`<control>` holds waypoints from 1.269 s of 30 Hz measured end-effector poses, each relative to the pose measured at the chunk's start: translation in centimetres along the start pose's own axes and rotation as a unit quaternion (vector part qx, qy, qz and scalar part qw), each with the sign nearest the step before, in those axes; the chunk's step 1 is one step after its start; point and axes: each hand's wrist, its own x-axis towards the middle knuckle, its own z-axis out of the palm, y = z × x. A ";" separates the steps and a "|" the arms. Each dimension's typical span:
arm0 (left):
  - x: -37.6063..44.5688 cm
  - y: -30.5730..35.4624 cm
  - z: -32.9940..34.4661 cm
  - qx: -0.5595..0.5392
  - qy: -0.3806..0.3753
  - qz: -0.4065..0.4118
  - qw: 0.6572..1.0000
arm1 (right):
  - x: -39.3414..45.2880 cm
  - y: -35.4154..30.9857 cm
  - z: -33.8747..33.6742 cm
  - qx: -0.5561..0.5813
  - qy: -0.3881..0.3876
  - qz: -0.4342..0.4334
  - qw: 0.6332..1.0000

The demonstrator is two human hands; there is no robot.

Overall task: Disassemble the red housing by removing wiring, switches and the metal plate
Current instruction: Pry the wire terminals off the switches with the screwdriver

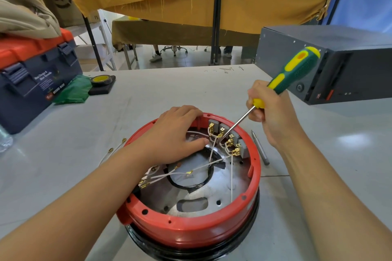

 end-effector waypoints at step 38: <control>1.5 0.6 -1.4 0.035 -0.073 0.000 0.997 | -0.8 -2.1 -0.4 -0.053 0.050 -0.096 0.993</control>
